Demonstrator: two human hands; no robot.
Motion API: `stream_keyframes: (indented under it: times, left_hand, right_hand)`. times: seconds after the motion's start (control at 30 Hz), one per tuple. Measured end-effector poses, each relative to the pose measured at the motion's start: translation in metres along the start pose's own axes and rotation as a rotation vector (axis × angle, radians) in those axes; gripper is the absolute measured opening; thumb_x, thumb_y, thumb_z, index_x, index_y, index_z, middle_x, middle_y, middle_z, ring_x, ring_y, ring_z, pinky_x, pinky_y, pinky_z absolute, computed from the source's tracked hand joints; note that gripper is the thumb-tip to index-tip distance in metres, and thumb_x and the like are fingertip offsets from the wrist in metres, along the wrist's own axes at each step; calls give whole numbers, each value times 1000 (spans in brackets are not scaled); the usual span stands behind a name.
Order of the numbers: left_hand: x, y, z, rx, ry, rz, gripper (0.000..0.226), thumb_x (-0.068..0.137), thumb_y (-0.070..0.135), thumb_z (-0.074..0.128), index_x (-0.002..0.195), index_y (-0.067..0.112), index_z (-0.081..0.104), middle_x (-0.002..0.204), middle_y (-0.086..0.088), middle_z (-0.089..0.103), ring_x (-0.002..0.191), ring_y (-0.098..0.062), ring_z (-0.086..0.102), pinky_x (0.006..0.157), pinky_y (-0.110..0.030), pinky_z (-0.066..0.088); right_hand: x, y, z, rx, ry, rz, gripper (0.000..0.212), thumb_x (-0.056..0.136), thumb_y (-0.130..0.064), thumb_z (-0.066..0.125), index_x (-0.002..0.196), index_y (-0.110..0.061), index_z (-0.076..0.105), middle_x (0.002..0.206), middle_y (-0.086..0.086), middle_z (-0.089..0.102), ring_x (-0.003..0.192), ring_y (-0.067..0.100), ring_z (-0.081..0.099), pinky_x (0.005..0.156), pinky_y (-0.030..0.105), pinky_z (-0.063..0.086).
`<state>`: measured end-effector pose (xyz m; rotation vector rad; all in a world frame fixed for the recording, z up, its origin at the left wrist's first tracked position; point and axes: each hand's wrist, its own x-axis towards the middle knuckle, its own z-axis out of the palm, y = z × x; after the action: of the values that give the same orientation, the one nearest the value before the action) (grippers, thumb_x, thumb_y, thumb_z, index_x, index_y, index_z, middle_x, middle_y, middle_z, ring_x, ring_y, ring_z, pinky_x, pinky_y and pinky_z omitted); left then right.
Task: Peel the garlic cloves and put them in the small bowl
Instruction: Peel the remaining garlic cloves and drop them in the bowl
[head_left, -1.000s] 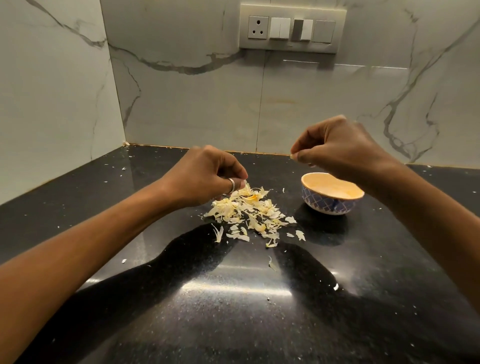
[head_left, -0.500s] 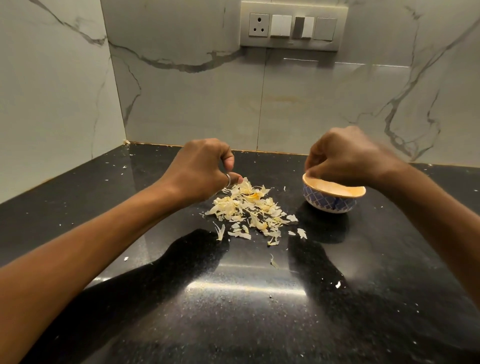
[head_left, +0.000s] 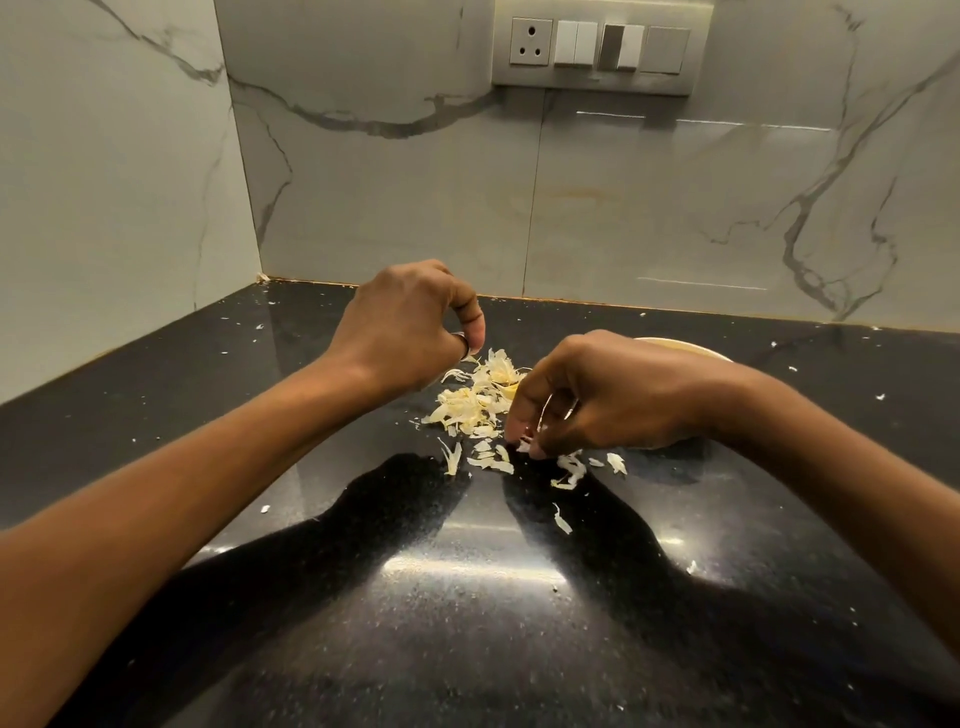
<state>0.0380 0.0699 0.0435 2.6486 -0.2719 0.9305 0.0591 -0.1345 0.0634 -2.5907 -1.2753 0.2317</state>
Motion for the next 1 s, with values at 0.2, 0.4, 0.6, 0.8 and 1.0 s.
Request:
stream_keyframes:
  times: [0.2,0.4,0.6,0.8,1.0]
  left_hand:
    - [0,-2,4,-34,-10,16,31,80,8,76,73,37,64,93,6,65,85,-11,60,74,-26,43]
    - [1,10,-4,-359,-296,-70,16,85,18,78,99,19,70,83,9,68,62,8,61,61,-17,49]
    - [-1,23,-9,-667,-532,-280,30,80,20,81,105,9,72,89,-10,77,71,-15,71,63,-28,60]
    - [-1,19,-3,-736,-426,-343,16,85,7,75,100,4,73,84,-12,77,76,-17,75,64,-24,61]
    - [0,15,-1,-708,-318,-313,13,82,5,77,95,6,75,79,-8,77,75,-17,75,68,-25,61]
  right_hand:
    - [3,3,0,105,80,5,20,86,-14,79,100,-28,78,87,-11,77,81,0,71,83,26,56]
    - [4,11,-4,358,253,73,20,87,0,73,96,-17,75,88,1,77,84,13,73,89,36,60]
    - [9,11,2,493,415,164,16,89,1,70,90,-15,73,87,5,75,86,19,72,88,40,60]
    - [14,9,7,784,417,231,12,88,5,69,96,-5,71,96,15,74,97,26,72,91,39,60]
    - [15,3,14,896,385,239,18,87,5,71,105,3,69,96,18,73,82,20,73,72,24,61]
